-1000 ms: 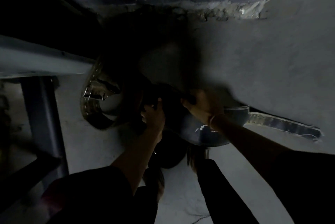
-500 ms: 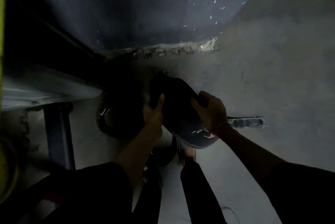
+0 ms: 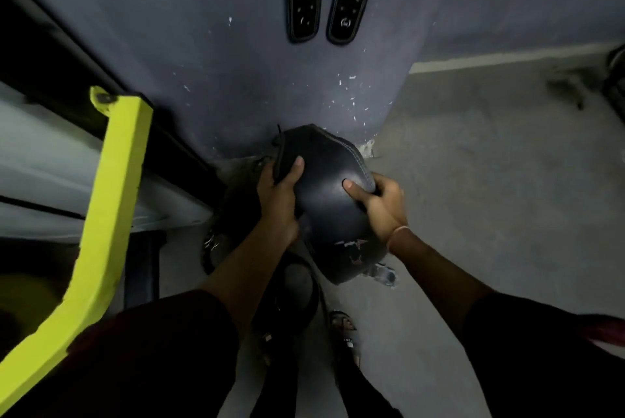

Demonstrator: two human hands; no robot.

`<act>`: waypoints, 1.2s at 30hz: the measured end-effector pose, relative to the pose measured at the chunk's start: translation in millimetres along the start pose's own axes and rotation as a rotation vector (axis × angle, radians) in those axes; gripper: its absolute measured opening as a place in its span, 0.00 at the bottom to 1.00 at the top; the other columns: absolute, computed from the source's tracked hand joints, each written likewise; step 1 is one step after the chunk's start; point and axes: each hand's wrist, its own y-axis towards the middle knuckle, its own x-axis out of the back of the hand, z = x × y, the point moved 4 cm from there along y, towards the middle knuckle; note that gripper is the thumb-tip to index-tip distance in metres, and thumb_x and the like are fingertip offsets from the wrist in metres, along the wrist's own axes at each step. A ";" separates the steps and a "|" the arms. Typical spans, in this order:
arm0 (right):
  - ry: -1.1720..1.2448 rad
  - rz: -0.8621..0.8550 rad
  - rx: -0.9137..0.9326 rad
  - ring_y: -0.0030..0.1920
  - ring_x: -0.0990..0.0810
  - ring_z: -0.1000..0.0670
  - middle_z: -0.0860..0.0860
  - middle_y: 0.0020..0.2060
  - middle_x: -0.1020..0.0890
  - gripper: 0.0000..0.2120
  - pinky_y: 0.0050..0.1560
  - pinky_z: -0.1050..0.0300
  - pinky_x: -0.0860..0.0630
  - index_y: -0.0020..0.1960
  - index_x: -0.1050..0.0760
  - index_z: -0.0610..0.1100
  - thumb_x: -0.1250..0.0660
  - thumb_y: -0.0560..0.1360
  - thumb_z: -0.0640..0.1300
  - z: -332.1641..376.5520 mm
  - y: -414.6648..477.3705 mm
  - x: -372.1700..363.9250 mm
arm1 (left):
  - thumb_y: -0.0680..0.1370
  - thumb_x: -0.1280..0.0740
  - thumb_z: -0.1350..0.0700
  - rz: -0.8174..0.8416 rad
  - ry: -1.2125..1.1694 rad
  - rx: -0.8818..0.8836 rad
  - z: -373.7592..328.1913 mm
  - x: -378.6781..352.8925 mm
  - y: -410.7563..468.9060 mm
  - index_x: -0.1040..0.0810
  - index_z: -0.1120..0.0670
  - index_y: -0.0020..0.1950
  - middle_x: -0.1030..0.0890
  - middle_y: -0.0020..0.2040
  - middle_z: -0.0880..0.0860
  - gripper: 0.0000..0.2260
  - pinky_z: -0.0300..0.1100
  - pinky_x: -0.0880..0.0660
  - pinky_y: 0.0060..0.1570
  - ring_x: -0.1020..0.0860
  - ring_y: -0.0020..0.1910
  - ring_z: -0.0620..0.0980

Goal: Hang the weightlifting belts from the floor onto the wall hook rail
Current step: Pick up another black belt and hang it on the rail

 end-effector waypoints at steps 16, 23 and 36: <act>0.311 0.098 0.371 0.32 0.23 0.57 0.53 0.31 0.22 0.10 0.35 0.62 0.26 0.39 0.26 0.42 0.26 0.68 0.33 305.5 -78.1 85.6 | 0.73 0.26 0.54 0.159 0.218 -0.244 -284.6 -91.6 -167.4 0.17 0.60 0.55 0.14 0.45 0.56 0.14 0.41 0.19 0.42 0.15 0.43 0.50; 0.401 0.176 0.503 0.33 0.26 0.53 0.52 0.30 0.25 0.12 0.36 0.59 0.27 0.37 0.29 0.43 0.29 0.69 0.30 383.9 -131.4 70.4 | 0.77 0.32 0.63 0.244 0.283 -0.358 -403.1 -90.3 -216.2 0.19 0.59 0.50 0.17 0.39 0.56 0.04 0.38 0.20 0.34 0.19 0.36 0.51; 0.334 0.098 0.784 0.31 0.29 0.65 0.63 0.28 0.25 0.16 0.37 0.68 0.29 0.39 0.33 0.47 0.34 0.75 0.29 518.1 -165.6 101.3 | 0.79 0.32 0.58 0.396 0.205 -0.593 -491.5 -121.8 -283.5 0.20 0.68 0.57 0.16 0.50 0.66 0.14 0.53 0.20 0.52 0.18 0.47 0.58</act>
